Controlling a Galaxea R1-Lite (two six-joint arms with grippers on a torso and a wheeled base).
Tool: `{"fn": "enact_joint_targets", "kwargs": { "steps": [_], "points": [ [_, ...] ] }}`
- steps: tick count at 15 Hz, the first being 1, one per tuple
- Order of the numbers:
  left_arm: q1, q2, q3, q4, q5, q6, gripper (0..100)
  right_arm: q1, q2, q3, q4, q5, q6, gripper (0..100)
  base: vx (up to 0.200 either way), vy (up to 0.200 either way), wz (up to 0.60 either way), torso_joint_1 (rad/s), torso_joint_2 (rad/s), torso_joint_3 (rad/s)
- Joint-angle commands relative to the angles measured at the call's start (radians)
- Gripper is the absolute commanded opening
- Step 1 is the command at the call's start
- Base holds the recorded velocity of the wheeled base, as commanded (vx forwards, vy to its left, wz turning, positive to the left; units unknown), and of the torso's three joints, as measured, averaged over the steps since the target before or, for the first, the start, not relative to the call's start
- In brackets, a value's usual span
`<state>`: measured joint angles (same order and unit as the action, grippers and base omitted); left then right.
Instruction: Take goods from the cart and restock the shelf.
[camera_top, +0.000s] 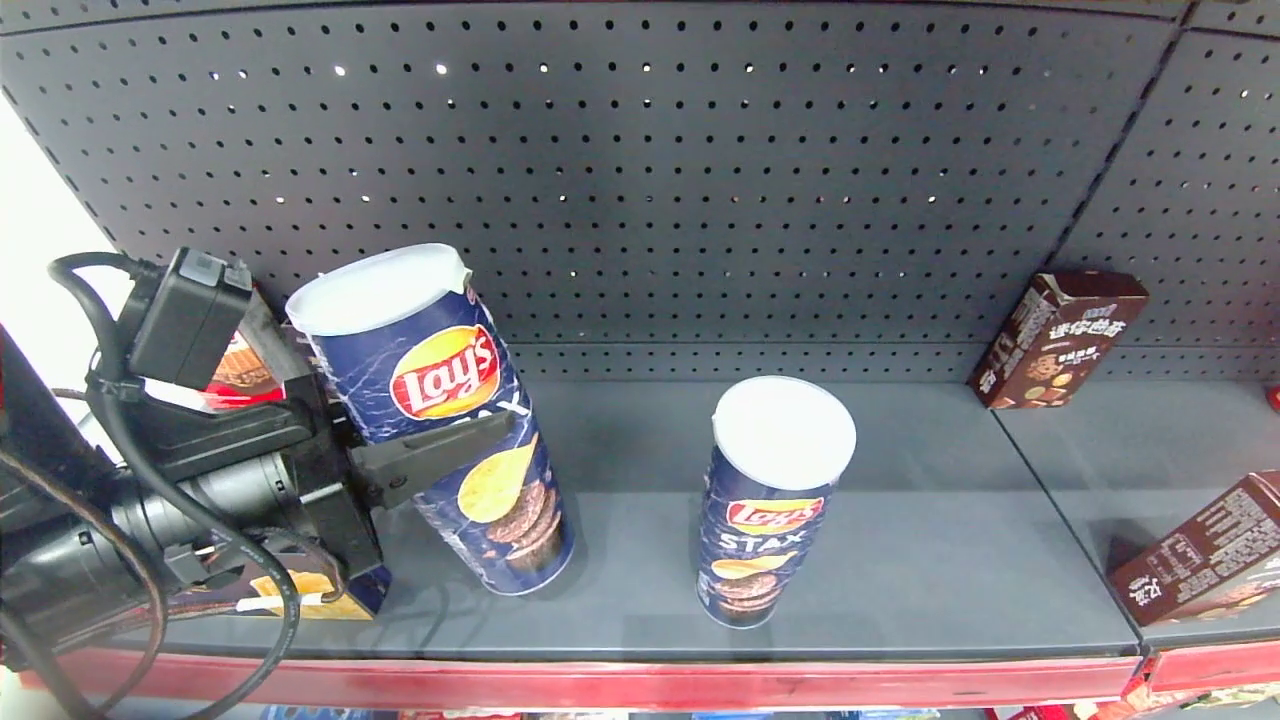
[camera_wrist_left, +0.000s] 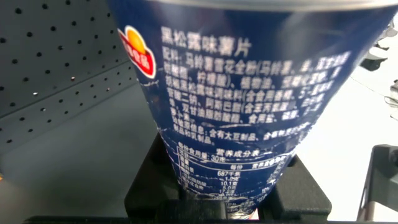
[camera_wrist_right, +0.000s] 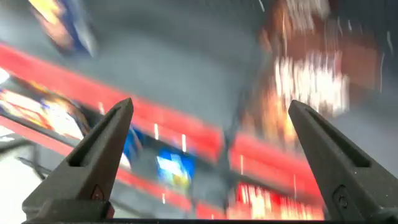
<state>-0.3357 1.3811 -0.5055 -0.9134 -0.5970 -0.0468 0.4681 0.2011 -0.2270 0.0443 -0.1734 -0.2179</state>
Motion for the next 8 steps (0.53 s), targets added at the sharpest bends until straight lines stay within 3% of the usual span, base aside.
{"fn": "enact_joint_targets", "kwargs": {
  "steps": [1, 3, 6, 8],
  "points": [
    [-0.003, 0.0, 0.002, -0.001, 0.0, -0.001, 0, -0.039, -0.201, 0.147, 0.065, -0.109, 0.058, 100, 0.0, 0.0, 0.0, 0.0, 0.0, 0.0],
    [-0.005, 0.0, 0.004, -0.001, 0.0, -0.001, 0, -0.094, -0.196, 0.146, 0.066, -0.136, 0.061, 100, 0.0, 0.0, 0.0, 0.0, 0.0, 0.0],
    [-0.008, 0.001, -0.008, -0.001, 0.0, 0.001, 0, -0.342, 0.003, 0.147, 0.065, -0.121, 0.06, 100, 0.0, 0.0, 0.0, 0.0, 0.0, 0.0],
    [-0.008, 0.0, -0.002, -0.001, 0.0, 0.001, 0, -0.43, -0.098, 0.147, 0.063, -0.115, 0.077, 100, 0.0, 0.0, 0.0, 0.0, 0.0, 0.0]
  ]
}}
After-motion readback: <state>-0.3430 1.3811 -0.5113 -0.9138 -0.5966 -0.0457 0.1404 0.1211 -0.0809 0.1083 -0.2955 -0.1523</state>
